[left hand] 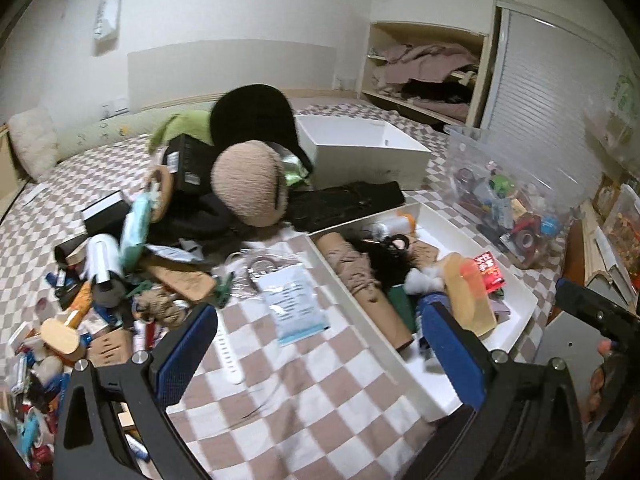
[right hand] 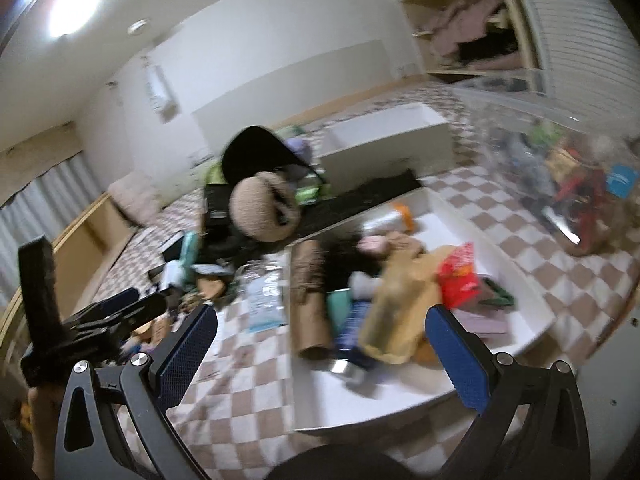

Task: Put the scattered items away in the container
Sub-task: 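Withdraw both open tools from the tray back over the cluttered bed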

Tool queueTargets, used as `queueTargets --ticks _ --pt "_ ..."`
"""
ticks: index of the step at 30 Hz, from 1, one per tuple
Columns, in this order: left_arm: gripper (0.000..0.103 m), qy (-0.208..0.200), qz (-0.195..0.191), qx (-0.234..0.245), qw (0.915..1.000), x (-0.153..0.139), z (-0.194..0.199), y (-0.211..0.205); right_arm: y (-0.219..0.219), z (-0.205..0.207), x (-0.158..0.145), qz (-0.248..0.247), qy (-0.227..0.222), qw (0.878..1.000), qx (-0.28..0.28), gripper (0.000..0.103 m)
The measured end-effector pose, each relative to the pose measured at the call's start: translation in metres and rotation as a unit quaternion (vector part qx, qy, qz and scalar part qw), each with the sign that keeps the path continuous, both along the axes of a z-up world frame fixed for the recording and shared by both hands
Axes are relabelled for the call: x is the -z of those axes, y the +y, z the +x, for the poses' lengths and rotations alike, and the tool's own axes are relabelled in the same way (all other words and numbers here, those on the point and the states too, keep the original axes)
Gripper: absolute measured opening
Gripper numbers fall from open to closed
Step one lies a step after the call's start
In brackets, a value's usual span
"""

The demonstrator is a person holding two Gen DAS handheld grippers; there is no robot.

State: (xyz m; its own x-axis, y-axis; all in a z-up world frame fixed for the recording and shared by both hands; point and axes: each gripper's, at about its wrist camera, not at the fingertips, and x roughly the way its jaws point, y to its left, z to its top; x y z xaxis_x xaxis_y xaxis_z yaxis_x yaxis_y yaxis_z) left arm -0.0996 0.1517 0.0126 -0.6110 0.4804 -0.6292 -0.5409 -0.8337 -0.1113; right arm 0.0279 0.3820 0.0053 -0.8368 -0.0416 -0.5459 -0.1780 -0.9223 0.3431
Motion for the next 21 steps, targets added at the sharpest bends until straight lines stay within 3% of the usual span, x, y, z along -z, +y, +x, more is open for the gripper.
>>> queueTargets --ticks 4,21 --pt "0.103 0.010 0.000 -0.018 0.9998 -0.001 0.002 -0.024 -0.023 -0.003 -0.004 0.015 0.014 1.000 -0.012 0.103" --pt "0.103 0.030 -0.011 -0.077 0.9965 0.013 0.001 -0.110 -0.084 -0.039 0.012 0.008 -0.025 0.998 -0.059 0.103"
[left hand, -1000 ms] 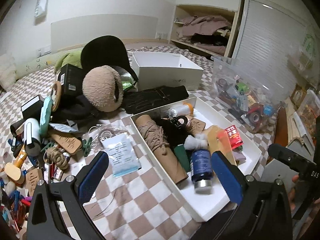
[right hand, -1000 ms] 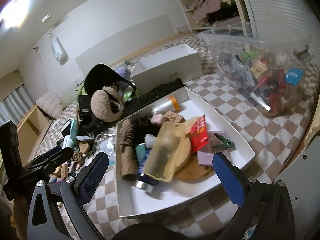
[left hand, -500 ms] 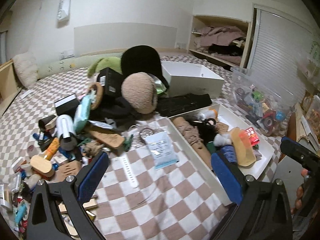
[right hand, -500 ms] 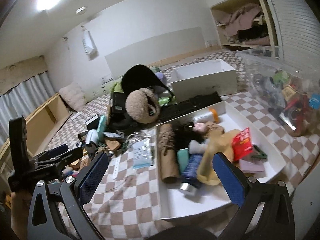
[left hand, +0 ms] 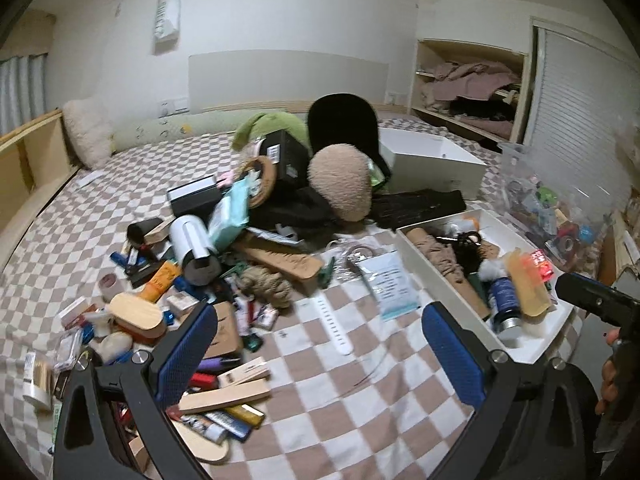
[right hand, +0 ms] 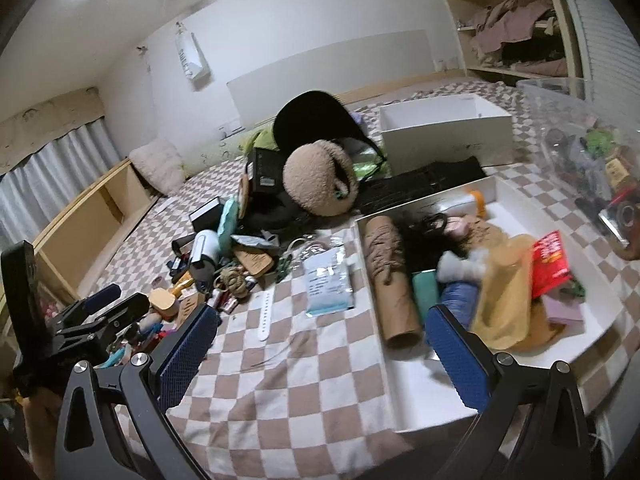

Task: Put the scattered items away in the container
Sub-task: 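Withdraw both open tools from the tray back over the cluttered bed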

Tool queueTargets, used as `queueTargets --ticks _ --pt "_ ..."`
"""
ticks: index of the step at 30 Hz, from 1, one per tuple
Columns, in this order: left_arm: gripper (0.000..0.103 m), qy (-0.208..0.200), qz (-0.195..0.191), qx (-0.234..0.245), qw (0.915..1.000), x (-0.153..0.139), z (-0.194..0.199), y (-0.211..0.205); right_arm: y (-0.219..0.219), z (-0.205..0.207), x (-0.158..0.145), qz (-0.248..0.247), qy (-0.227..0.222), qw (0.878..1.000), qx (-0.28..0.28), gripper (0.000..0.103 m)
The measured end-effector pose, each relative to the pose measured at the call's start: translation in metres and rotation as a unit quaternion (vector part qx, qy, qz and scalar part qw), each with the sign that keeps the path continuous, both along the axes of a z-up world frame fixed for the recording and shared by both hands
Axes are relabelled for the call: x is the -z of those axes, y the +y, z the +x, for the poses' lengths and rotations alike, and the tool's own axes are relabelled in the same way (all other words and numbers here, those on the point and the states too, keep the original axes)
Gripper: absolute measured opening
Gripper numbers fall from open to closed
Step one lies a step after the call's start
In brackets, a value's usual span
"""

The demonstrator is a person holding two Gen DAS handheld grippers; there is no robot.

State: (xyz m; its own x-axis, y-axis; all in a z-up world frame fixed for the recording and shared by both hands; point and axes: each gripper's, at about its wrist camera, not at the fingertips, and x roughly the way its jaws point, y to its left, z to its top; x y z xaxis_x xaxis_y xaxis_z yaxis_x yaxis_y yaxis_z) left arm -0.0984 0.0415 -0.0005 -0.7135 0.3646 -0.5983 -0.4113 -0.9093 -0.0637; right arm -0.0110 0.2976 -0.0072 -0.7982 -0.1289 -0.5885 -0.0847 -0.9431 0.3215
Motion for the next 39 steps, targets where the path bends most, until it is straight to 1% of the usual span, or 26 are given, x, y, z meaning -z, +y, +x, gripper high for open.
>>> queueTargets --ticks 8,13,19,22,30,32,37,39 --pt "0.103 -0.006 0.000 -0.036 0.9993 0.014 -0.009 -0.036 -0.025 -0.021 0.014 -0.002 -0.017 1.000 -0.020 0.103" --pt "0.103 -0.012 0.004 -0.055 0.9984 0.025 -0.016 -0.055 -0.040 -0.035 0.024 0.017 -0.021 0.999 -0.037 0.103" --pt "0.103 -0.022 0.014 -0.076 0.9968 0.037 -0.025 -0.073 -0.058 -0.055 0.037 0.036 -0.044 0.997 -0.051 0.103" --pt "0.103 -0.025 0.016 -0.086 0.9958 0.042 -0.028 -0.081 -0.064 -0.062 0.042 0.031 -0.049 0.997 -0.059 0.103" --pt "0.103 -0.048 0.035 -0.112 0.9920 0.056 -0.037 -0.102 -0.085 -0.081 0.056 0.062 -0.047 0.994 -0.082 0.103" --pt "0.103 -0.051 0.036 -0.123 0.9904 0.060 -0.039 -0.107 -0.090 -0.087 0.060 0.060 -0.051 0.993 -0.092 0.103" --pt "0.103 -0.045 0.036 -0.142 0.9882 0.067 -0.039 -0.118 -0.103 -0.099 0.072 0.056 -0.059 0.990 -0.116 0.103" --pt "0.103 -0.051 0.036 -0.148 0.9871 0.071 -0.041 -0.121 -0.108 -0.105 0.077 0.055 -0.063 0.989 -0.125 0.103"
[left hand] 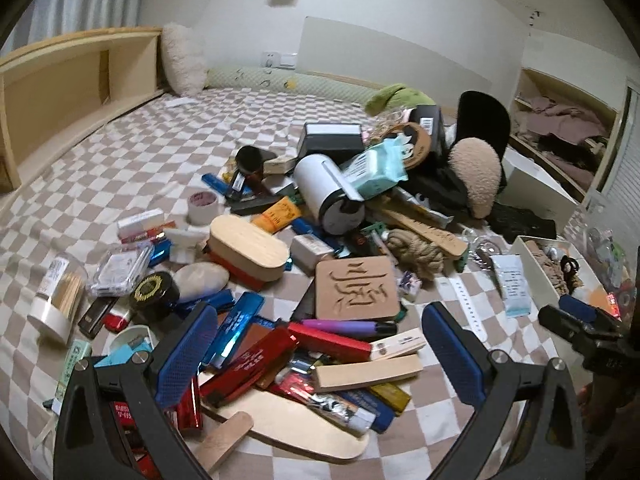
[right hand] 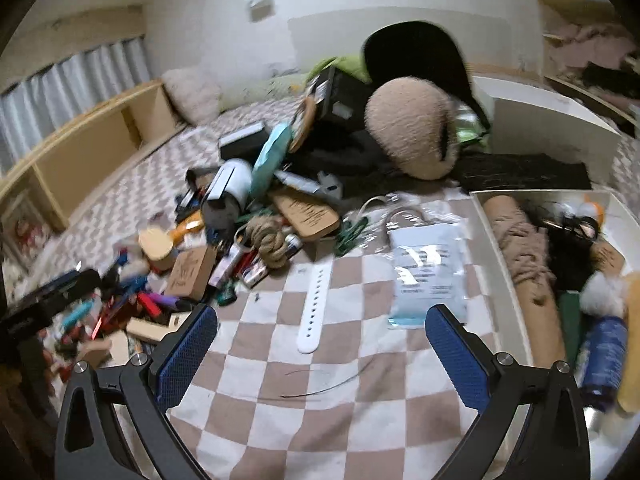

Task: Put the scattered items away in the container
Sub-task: 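Withdraw both open tools from the tray back over the cluttered bed, then grasp the long light wooden stick with the right tool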

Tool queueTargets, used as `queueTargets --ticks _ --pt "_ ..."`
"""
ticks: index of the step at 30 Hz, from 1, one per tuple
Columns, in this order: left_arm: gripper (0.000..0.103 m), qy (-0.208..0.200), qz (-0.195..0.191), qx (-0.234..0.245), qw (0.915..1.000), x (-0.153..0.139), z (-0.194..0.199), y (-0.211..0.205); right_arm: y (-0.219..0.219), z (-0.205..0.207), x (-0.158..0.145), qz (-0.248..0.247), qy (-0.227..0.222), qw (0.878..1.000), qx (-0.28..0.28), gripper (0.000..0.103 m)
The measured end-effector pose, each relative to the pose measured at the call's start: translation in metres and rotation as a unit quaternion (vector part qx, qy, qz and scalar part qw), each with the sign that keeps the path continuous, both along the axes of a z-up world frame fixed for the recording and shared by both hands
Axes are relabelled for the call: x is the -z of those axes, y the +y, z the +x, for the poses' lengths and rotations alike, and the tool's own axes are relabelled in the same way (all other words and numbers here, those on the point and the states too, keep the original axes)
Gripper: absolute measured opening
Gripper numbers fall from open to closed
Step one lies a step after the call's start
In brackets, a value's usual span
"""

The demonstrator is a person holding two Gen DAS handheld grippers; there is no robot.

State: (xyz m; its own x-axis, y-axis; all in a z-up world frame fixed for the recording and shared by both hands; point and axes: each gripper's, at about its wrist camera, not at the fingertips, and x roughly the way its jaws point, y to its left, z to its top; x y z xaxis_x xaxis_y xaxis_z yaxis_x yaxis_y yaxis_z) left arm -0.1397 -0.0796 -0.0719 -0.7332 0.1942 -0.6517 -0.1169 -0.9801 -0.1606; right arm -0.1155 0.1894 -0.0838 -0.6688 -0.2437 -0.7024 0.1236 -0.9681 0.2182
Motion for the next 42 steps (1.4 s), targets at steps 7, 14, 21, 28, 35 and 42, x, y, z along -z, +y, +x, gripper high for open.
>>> queueTargets --ticks 7,14,21,28,35,42 --pt "0.103 -0.007 -0.016 -0.018 0.9997 0.012 -0.003 -0.006 -0.018 -0.018 0.016 -0.006 -0.015 0.999 -0.033 0.103" --pt "0.103 -0.008 -0.020 -0.068 0.9975 0.013 -0.007 -0.030 -0.048 -0.018 0.031 -0.021 -0.036 0.997 -0.062 0.103" --pt "0.103 0.004 -0.030 -0.111 0.9933 0.009 -0.005 -0.055 -0.093 -0.015 0.041 -0.052 -0.057 0.994 -0.078 0.103" --pt "0.103 0.001 -0.004 -0.128 0.9918 0.011 -0.004 -0.073 -0.138 -0.020 0.051 -0.055 -0.073 0.992 -0.083 0.103" --pt "0.103 -0.003 0.016 -0.126 0.9919 0.012 -0.004 -0.079 -0.160 -0.028 0.060 -0.034 -0.074 0.994 -0.067 0.103" --pt "0.103 -0.004 0.014 -0.118 0.9929 0.013 -0.004 -0.077 -0.151 -0.033 0.060 -0.064 -0.078 0.993 -0.065 0.100"
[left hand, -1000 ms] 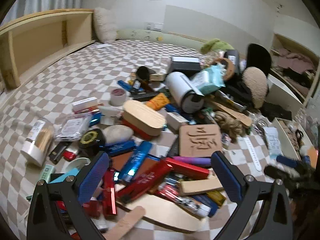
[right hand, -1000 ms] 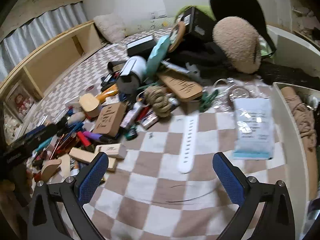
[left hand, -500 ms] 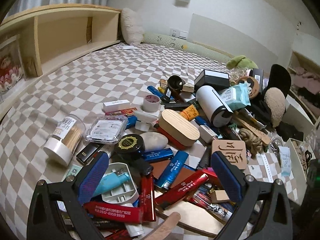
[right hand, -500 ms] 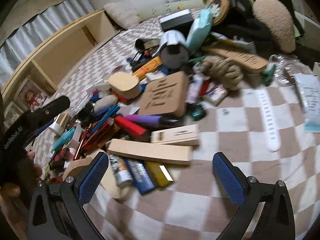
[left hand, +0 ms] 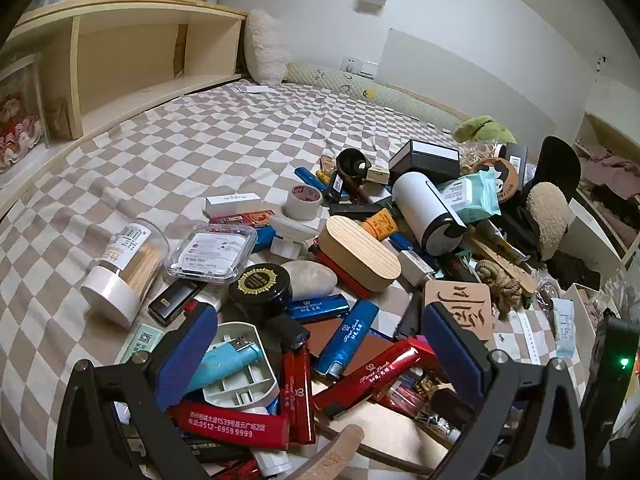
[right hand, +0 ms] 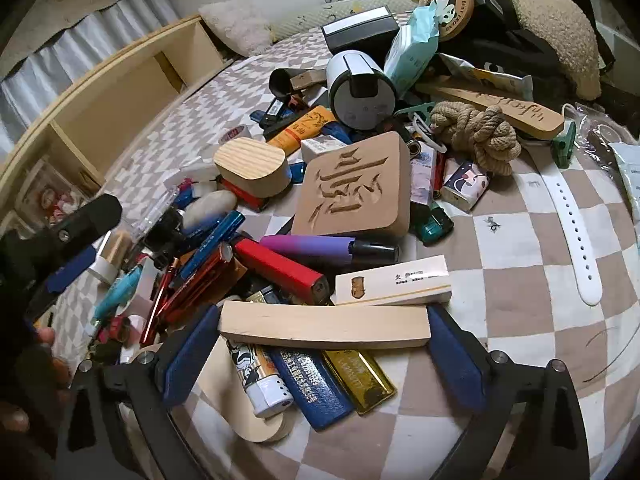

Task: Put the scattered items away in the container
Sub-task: 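Grasp the long light wooden stick with the right tool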

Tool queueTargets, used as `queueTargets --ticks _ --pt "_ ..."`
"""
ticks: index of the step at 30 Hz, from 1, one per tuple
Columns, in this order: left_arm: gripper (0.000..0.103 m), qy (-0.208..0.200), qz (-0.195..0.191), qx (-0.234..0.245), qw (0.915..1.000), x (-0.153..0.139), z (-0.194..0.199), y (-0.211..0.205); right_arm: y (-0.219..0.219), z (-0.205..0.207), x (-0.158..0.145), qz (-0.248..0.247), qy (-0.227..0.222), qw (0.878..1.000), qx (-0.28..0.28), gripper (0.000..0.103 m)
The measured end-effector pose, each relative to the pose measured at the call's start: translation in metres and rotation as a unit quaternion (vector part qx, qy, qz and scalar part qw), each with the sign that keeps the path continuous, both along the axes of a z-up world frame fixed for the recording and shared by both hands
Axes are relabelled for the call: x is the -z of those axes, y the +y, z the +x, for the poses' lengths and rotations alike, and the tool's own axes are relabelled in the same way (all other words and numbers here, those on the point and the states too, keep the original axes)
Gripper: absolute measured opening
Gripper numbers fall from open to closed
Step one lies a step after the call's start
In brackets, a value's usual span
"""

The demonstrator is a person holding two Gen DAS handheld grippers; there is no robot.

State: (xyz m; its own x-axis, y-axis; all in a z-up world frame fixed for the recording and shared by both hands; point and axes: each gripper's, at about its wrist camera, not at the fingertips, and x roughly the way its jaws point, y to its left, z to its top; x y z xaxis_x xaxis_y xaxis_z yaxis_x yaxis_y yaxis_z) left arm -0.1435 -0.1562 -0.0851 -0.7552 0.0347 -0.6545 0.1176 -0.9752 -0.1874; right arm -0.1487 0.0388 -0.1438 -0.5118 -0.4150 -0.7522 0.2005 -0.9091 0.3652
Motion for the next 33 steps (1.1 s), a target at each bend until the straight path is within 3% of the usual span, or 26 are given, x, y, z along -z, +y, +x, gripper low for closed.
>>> queueTargets --ticks 10,19,25,29,33 --pt "0.103 0.000 -0.014 0.047 0.9988 0.003 0.003 0.027 0.043 0.012 -0.023 0.036 0.024 0.999 -0.015 0.100" --pt "0.101 -0.008 -0.044 0.158 0.9864 0.016 0.006 0.081 0.092 0.018 -0.046 0.072 0.044 0.996 -0.014 0.100" --pt "0.098 -0.004 0.040 0.229 0.9726 0.014 0.005 0.088 0.118 0.020 -0.044 0.037 0.044 0.998 0.008 0.100" --pt "0.098 -0.013 0.088 0.271 0.9583 0.016 0.005 0.094 0.131 0.018 -0.039 0.003 0.031 0.999 0.019 0.100" --pt "0.098 -0.034 0.086 0.286 0.9537 0.023 -0.002 0.104 0.139 0.017 -0.041 -0.014 0.031 0.999 0.020 0.100"
